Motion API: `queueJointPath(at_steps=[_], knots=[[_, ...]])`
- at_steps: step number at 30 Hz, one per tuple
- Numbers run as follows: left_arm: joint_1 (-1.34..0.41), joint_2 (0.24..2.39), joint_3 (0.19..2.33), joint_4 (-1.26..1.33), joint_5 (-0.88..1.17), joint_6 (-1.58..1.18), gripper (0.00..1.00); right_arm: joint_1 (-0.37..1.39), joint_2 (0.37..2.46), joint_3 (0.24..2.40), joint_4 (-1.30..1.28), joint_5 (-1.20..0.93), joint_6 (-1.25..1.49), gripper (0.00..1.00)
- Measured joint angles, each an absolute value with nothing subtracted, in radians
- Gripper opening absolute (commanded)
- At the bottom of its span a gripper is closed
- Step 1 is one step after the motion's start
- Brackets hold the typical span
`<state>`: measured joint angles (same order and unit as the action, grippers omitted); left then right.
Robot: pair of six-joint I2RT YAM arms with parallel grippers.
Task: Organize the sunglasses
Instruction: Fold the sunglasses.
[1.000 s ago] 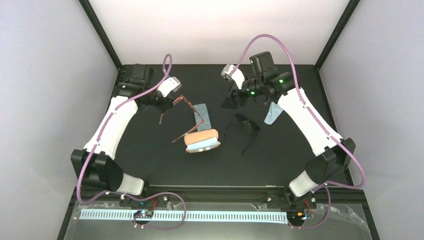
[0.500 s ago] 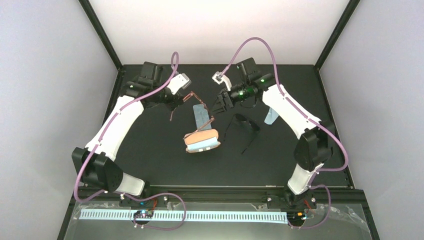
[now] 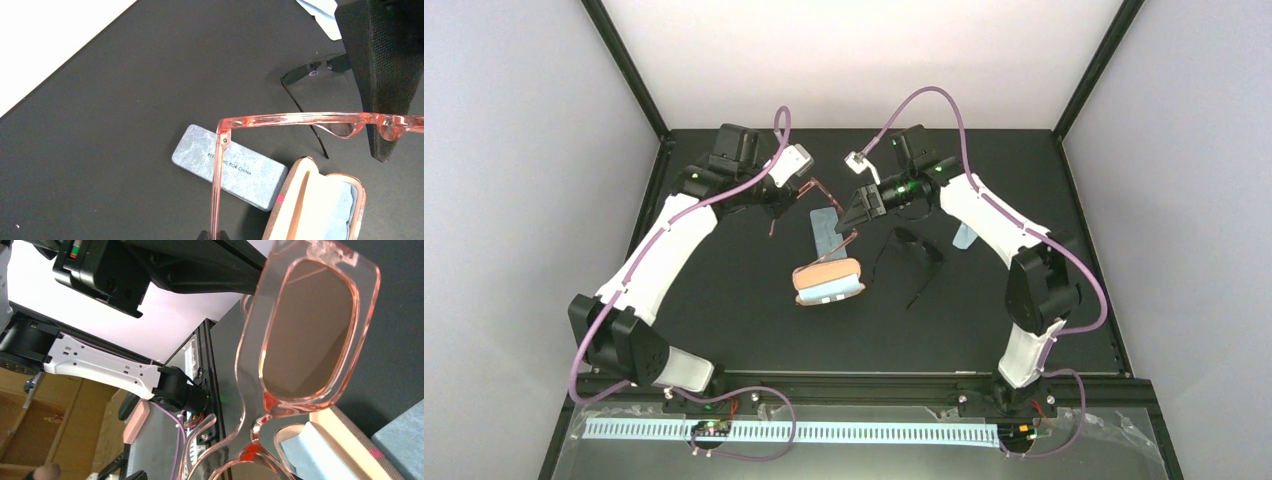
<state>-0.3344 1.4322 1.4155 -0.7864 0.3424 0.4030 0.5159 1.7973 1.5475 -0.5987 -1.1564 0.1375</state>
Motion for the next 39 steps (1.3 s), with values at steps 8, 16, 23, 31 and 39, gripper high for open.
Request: queueJointPath(at_steps=[8,16,23,31,39], knots=[[-0.340,1.405,1.393,-0.761,0.315,0.399,0.01,0.515,1.804,1.533,-0.566,-1.181,0.181,0.51],[-0.354,1.363,1.363,-0.739,0.289,0.403,0.14,0.508,1.821,1.532,-0.563,-1.166,0.206,0.36],[-0.355,1.356,1.336,-0.724,0.290,0.413,0.54,0.498,1.821,1.533,-0.574,-1.162,0.167,0.28],[-0.354,1.343,1.331,-0.732,0.367,0.440,0.83,0.468,1.818,1.554,-0.668,-1.117,0.027,0.25],[-0.313,1.331,1.330,-0.783,0.507,0.453,0.83,0.449,1.758,1.551,-0.738,-1.038,-0.089,0.25]])
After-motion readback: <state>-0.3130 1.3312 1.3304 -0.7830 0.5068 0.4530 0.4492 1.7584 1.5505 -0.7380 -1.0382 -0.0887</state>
